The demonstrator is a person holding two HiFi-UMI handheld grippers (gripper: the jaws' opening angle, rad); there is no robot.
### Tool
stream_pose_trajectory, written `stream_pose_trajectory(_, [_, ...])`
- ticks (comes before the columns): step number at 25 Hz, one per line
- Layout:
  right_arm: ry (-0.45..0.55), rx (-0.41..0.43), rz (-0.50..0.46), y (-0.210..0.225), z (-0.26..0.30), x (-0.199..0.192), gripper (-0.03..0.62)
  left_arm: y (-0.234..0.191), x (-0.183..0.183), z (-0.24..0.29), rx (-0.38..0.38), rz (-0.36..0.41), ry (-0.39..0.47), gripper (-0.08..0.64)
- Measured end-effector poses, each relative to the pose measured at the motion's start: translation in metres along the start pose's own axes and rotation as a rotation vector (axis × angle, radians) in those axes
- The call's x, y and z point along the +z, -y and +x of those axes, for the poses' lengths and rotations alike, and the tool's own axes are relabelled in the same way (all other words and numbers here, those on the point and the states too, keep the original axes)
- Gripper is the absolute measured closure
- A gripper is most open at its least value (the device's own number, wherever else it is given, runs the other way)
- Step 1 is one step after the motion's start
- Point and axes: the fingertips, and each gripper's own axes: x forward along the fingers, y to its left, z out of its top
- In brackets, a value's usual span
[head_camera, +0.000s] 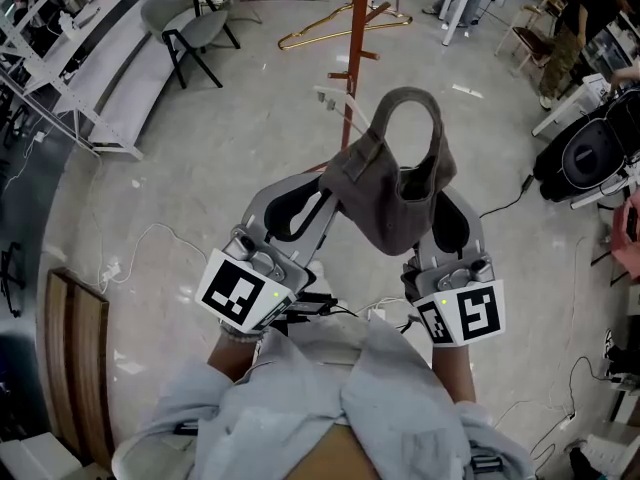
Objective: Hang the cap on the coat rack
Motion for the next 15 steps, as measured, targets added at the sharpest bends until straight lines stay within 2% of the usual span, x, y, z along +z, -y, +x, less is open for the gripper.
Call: stream_pose_trajectory(15, [-0.002,-0.048,-0.009,0.027,0.023,-0.006,0.546,-0.019,-0.009,0.036,-0.048,0.001,0.01,0.508])
